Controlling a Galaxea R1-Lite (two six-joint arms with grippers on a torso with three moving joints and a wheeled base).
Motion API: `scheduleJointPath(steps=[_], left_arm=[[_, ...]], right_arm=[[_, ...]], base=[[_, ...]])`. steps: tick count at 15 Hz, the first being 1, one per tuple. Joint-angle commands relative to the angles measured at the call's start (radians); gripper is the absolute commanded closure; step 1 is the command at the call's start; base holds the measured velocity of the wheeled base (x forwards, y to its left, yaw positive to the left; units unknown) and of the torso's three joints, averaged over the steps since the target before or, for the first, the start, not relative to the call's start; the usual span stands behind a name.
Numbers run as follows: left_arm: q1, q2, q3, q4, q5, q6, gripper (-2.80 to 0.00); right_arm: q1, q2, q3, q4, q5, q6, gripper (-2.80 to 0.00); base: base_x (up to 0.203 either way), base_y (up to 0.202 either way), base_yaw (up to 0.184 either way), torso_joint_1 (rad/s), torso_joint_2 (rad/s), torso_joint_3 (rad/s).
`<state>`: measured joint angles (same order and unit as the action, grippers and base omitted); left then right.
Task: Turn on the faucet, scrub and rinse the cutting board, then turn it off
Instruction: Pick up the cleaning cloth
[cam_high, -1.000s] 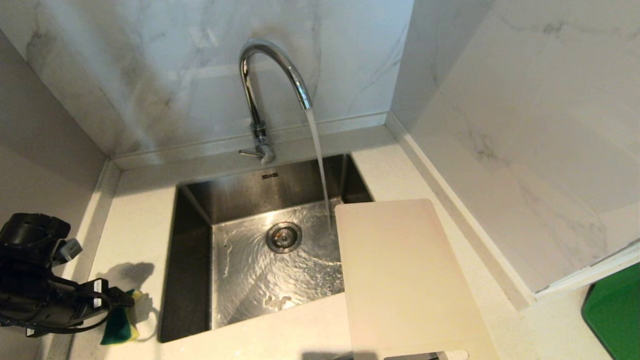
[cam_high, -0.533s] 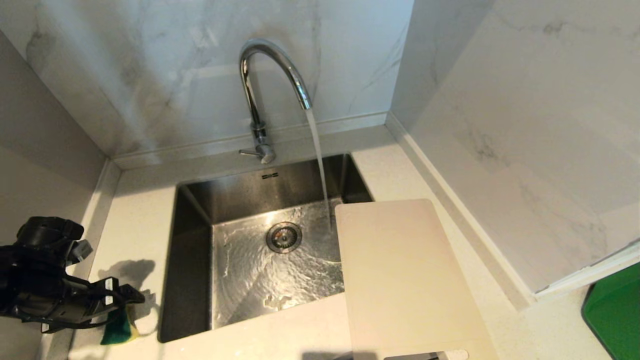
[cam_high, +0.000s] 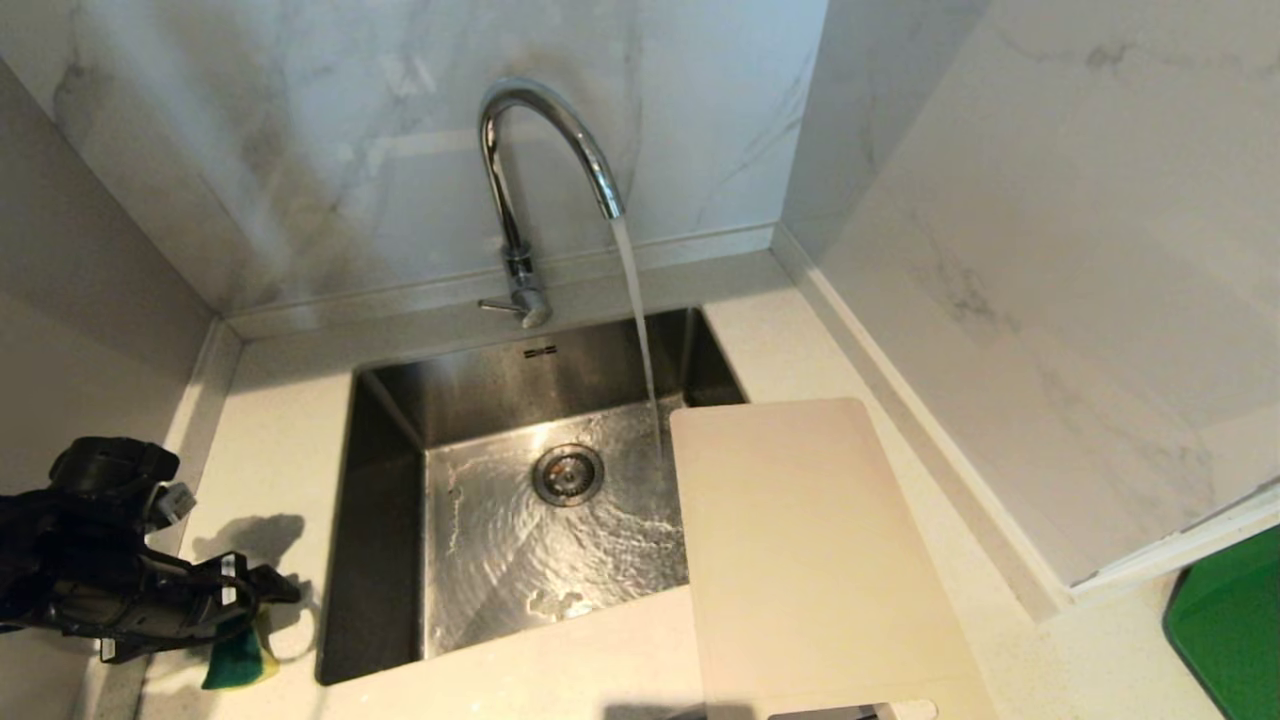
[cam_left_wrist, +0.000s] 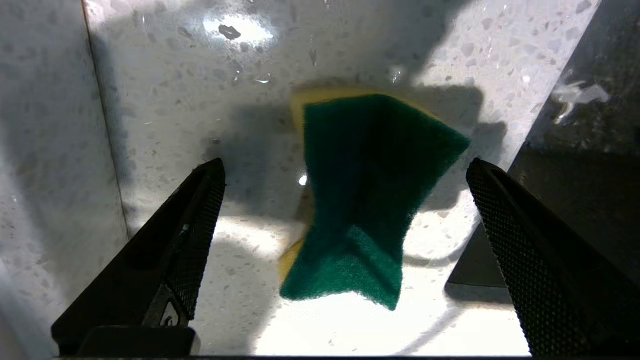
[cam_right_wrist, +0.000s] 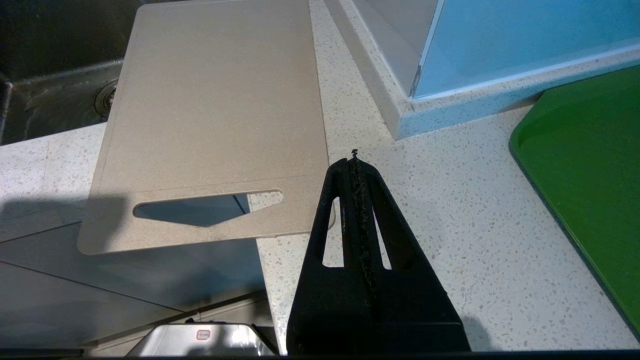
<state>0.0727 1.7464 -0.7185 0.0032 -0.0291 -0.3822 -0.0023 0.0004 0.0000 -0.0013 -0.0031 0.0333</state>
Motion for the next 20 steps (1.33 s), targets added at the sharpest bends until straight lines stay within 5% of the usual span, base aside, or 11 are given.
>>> scheduleJointPath(steps=[1, 20], left_arm=[[0.01, 0.021, -0.013, 0.001, -0.008, -0.003, -2.8], [0.01, -0.1, 0.038, 0.007, -0.019, -0.019, -2.8]], right_arm=[[0.001, 0.0, 0.0, 0.0, 0.0, 0.0, 0.0], [0.001, 0.0, -0.001, 0.0, 0.0, 0.0, 0.0]], base=[[0.0, 0.0, 0.0, 0.0, 0.0, 0.0], [0.0, 0.0, 0.0, 0.0, 0.0, 0.0]])
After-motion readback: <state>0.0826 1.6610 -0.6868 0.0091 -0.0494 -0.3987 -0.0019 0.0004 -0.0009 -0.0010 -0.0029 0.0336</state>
